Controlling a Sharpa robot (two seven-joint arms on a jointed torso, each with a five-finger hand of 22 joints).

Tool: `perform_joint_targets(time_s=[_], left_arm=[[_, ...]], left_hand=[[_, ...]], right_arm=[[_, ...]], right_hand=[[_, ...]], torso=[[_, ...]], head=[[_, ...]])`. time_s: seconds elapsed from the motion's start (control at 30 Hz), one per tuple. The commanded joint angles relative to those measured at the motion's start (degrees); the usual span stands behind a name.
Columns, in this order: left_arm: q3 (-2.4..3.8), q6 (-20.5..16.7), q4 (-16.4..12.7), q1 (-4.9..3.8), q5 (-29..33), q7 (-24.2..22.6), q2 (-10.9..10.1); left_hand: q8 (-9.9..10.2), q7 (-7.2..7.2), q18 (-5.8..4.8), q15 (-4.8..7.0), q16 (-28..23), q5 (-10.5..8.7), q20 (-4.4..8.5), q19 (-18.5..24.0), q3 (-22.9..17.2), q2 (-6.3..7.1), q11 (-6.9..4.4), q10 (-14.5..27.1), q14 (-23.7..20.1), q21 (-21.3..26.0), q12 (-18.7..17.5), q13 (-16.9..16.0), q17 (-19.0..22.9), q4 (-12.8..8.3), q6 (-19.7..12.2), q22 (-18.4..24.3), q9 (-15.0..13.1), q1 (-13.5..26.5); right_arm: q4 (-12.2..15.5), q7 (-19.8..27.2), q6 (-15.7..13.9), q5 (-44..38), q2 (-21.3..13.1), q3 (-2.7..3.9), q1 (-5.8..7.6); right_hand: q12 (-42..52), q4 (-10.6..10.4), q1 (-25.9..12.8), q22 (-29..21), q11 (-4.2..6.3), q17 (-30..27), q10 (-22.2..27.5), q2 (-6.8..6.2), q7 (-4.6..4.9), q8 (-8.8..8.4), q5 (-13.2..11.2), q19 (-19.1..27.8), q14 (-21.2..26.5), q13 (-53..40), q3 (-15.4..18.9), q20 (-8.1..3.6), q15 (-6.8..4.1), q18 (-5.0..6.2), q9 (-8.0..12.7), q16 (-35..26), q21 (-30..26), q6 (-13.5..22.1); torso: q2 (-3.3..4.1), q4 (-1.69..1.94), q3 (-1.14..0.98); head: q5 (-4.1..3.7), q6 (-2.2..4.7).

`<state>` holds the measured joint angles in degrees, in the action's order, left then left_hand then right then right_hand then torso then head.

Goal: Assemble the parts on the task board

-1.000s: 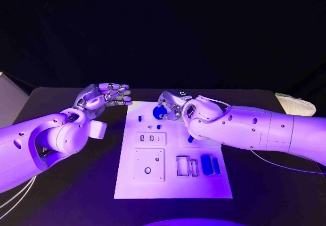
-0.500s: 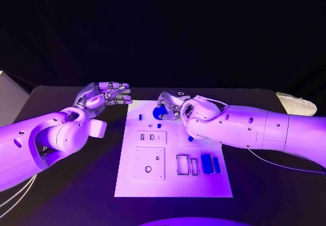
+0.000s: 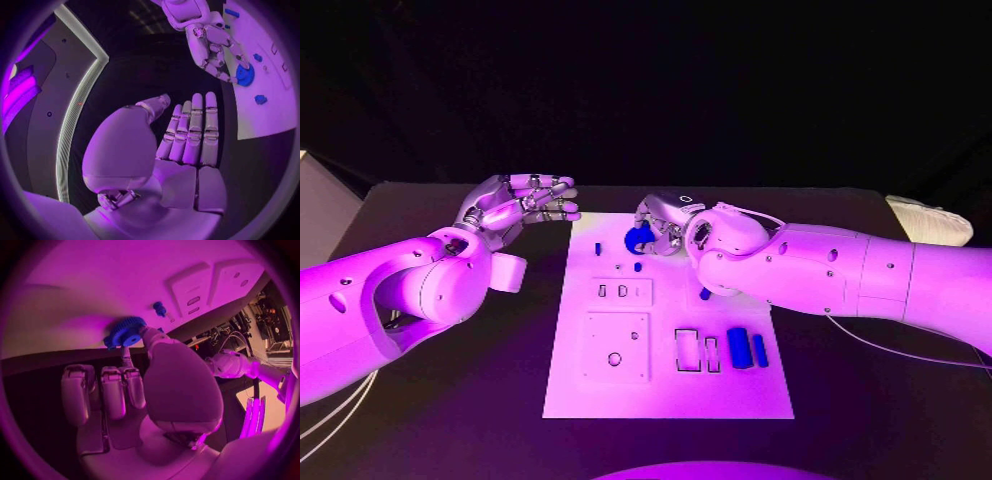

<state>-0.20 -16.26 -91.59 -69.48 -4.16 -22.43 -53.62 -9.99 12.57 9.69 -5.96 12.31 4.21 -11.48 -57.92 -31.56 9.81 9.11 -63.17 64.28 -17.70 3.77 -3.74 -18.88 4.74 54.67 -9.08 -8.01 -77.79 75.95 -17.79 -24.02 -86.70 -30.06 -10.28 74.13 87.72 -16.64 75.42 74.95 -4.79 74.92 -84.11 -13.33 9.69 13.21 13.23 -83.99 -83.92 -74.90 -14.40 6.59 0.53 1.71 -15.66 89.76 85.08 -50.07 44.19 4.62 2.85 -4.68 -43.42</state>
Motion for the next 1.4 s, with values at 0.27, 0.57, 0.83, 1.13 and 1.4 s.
perform_joint_targets(time_s=[0.27,0.57,0.83,1.13,1.4], left_arm=[[0.04,0.5,0.0,-0.1,-0.2,-0.5,0.1],[0.04,0.4,0.0,-0.1,-0.2,-0.4,0.0],[0.04,0.3,0.1,-0.09,-0.2,-0.4,0.0],[0.03,0.3,0.3,-0.09,-0.2,-0.5,-0.1],[0.0,0.5,1.0,-0.06,-0.1,-0.5,0.1]], left_hand=[[0.2,-0.07,0.57,-0.05,-0.4,-0.35,-0.11,0.3,0.0,-0.04,0.03,0.2,-0.4,-0.3,-0.1,0.0,0.0,-0.2,-0.3,-0.1,-0.1,0.7],[0.2,-0.04,0.57,-0.05,-0.4,-0.36,-0.12,0.3,0.0,-0.03,0.04,0.2,-0.4,-0.3,-0.1,0.0,-0.1,-0.3,-0.4,-0.1,-0.1,0.8],[0.3,-0.01,0.57,-0.06,-0.4,-0.35,-0.12,0.4,-0.1,-0.05,0.06,0.3,-0.4,-0.4,-0.1,0.0,-0.2,-0.3,-0.4,-0.2,-0.1,0.8],[0.3,-0.01,0.57,-0.06,-0.4,-0.35,-0.12,0.4,-0.1,-0.05,0.06,0.3,-0.4,-0.4,-0.1,0.0,-0.2,-0.3,-0.4,-0.2,-0.1,0.8],[0.3,0.01,0.57,-0.07,-0.4,-0.36,-0.12,0.4,-0.1,-0.05,0.07,0.3,-0.5,-0.4,-0.1,0.0,-0.3,-0.3,-0.4,-0.2,-0.1,0.8]], right_arm=[[0.6,0.9,0.3,2.1,-0.9,-0.05,-0.08],[1.6,0.9,1.0,2.7,-1.9,-0.06,-0.29],[3.1,0.5,-0.7,2.9,-3.4,-0.07,-0.56],[10.1,3.9,-11.8,3.8,-9.9,0.2,-0.7],[14.6,8.6,-12.1,8.7,-16.5,0.68,0.67]], right_hand=[[-0.2,-0.4,-6.4,10.4,-0.5,15.1,-3.0,3.49,0.26,-1.49,1.8,-2.7,-6.1,-12.1,11.9,0.49,0.58,-0.21,0.2,0.2,-0.3,-0.4],[0.5,-0.1,-5.6,11.0,-0.05,15.1,-3.9,5.37,-0.26,-1.14,3.8,-3.2,-6.1,-12.9,10.5,0.22,0.23,-0.4,0.0,0.2,0.3,-1.9],[0.7,-0.1,-5.1,11.1,0.18,15.1,-4.1,5.92,-0.51,-0.89,4.6,-3.2,-6.1,-13.2,9.7,0.04,0.04,-0.42,-0.1,0.2,0.4,-2.6],[1.3,0.2,-1.9,12.3,0.48,15.1,-4.8,4.73,-0.78,-0.84,6.8,-4.1,-6.1,-13.9,8.0,-0.29,-0.27,-0.79,-0.2,0.2,1.7,-3.2],[1.1,0.0,-1.5,12.1,0.34,15.1,-4.6,3.55,-0.6,-1.27,6.2,-3.9,-6.1,-13.7,8.3,-0.29,-0.2,-0.71,0.0,0.2,1.4,-2.7]], torso=[[-0.01,-0.05,0.01],[0.02,-0.06,-0.02],[0.01,-0.04,-0.01],[-0.13,-0.27,-0.15],[-0.59,-0.88,-0.65]], head=[[0.07,-0.01],[0.04,-0.21],[-0.05,-0.28],[-0.21,0.2],[-0.62,0.73]])
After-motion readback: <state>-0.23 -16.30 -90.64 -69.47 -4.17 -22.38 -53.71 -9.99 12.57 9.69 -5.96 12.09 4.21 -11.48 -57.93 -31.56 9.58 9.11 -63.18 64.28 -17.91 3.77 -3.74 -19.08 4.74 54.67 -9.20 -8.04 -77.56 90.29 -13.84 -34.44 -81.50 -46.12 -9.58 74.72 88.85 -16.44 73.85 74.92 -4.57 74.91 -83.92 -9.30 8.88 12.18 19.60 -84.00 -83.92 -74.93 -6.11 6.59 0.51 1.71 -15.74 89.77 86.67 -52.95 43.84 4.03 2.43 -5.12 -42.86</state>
